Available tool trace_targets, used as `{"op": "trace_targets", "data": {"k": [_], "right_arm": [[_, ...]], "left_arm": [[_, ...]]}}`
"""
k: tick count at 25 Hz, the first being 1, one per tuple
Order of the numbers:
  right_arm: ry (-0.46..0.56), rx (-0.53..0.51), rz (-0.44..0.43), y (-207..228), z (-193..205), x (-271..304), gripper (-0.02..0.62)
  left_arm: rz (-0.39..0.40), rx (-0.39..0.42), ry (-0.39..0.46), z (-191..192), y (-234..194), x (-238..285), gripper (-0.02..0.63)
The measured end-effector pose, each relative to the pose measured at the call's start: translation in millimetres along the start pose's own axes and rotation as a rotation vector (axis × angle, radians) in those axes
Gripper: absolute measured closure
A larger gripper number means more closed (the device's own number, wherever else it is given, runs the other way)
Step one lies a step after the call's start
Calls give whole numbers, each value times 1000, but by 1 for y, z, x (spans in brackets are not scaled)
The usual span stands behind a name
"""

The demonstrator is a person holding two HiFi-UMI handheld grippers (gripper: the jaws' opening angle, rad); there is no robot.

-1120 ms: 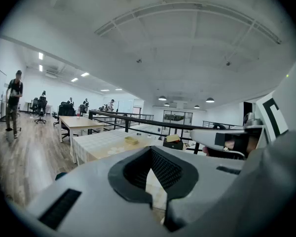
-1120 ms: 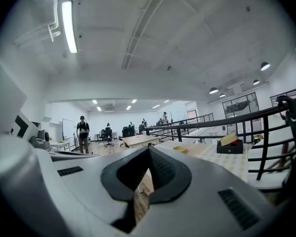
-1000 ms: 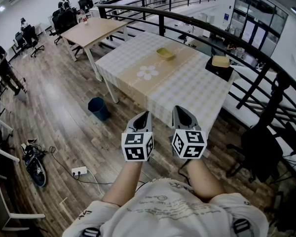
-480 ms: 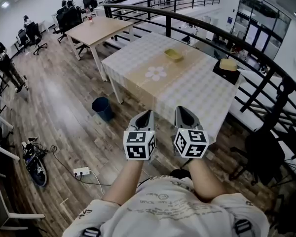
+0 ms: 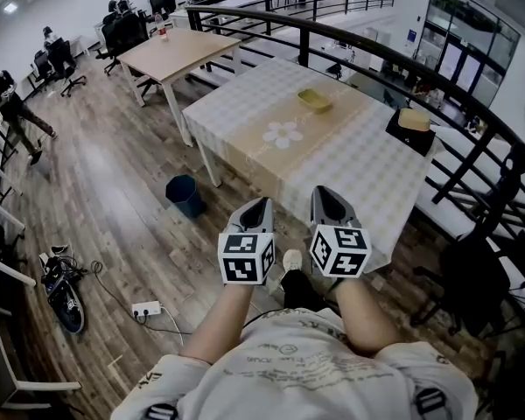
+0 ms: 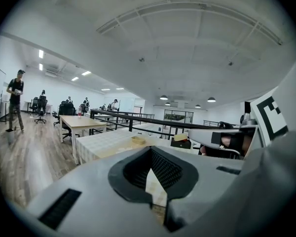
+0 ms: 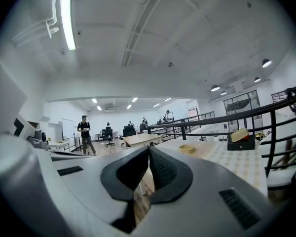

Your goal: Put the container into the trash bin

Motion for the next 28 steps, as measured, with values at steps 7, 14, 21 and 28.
{"op": "trace_targets", "data": {"k": [7, 14, 21, 28], "right_arm": [[6, 12, -30, 22, -19, 74, 592], [1, 22, -44, 52, -36, 165, 592], [21, 11, -30, 87, -70, 262, 592], [-25, 27, -24, 120, -88, 342, 592]], "left_arm": [[-7, 15, -6, -10, -28, 65, 600], [-2, 24, 0, -30, -64, 154, 600], [6, 16, -20, -54, -100, 248, 600], [15, 3, -65, -69, -127, 331, 601]]}}
Point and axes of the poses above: the fingertips, and each gripper's own axes: x forward along the fingers, y to its right, z out of its underside, the point moved 4 cm from there along -x, backward along the fingers, and after that the axes turned 13 degrees about x, right-handed, at the moved point
